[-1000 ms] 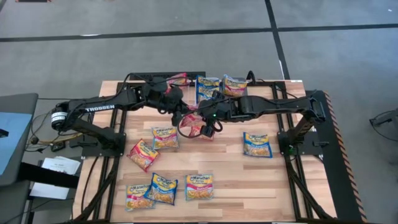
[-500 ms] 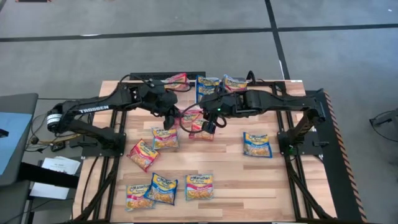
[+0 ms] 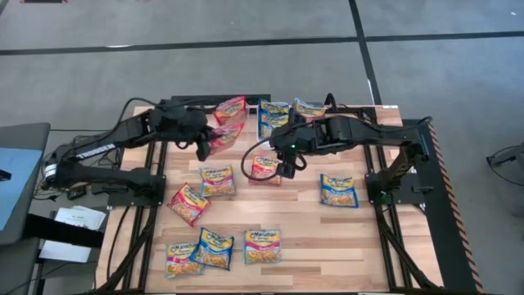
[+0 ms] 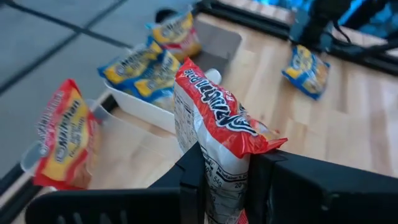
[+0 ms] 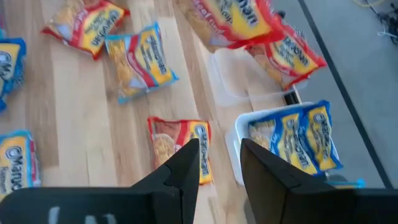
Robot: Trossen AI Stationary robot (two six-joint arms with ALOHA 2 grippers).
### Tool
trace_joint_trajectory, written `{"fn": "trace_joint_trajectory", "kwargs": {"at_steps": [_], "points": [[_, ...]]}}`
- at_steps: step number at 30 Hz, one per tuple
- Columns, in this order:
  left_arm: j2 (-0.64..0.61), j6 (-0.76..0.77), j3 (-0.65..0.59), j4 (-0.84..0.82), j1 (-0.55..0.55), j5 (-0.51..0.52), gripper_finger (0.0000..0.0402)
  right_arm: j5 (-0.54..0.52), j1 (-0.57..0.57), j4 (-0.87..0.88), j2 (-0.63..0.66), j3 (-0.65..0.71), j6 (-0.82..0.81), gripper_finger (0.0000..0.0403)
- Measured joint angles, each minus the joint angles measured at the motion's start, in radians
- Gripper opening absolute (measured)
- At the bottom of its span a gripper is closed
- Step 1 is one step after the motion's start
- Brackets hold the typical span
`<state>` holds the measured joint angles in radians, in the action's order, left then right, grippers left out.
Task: Sort Maruchan noodles
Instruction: Put the red noodle pack into the transparent bin
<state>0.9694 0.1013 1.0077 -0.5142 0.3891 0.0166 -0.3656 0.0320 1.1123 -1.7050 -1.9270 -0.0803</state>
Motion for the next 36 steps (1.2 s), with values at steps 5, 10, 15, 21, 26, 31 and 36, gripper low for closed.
{"fn": "trace_joint_trajectory", "kwargs": {"at_steps": [5, 10, 15, 21, 26, 31, 36], "points": [[-0.065, -0.018, -0.192, 0.26, 0.061, 0.007, 0.0047, 0.0, -0.009, 0.012, 0.0, 0.0, 0.001, 0.0137], [-0.068, -0.063, -0.364, 0.584, 0.128, 0.007, 0.0048, -0.001, -0.029, 0.013, 0.0, 0.0, 0.002, 0.0137], [-0.043, -0.104, -0.474, 0.814, 0.179, -0.012, 0.0048, -0.004, -0.036, 0.013, 0.0, 0.0, -0.008, 0.0137], [0.029, -0.119, -0.547, 1.008, 0.232, -0.046, 0.0048, -0.003, -0.036, 0.012, -0.001, 0.0, -0.05, 0.0137], [0.129, -0.125, -0.554, 1.088, 0.287, -0.125, 0.0048, -0.003, -0.036, 0.008, -0.001, 0.0, -0.052, 0.0137], [0.231, -0.122, -0.554, 1.176, 0.337, -0.128, 0.0048, -0.003, -0.036, 0.005, -0.001, 0.0, -0.053, 0.0137], [0.328, -0.082, -0.554, 1.251, 0.375, -0.153, 0.0048, -0.003, -0.036, 0.005, -0.001, 0.0, -0.053, 0.0137]]}}
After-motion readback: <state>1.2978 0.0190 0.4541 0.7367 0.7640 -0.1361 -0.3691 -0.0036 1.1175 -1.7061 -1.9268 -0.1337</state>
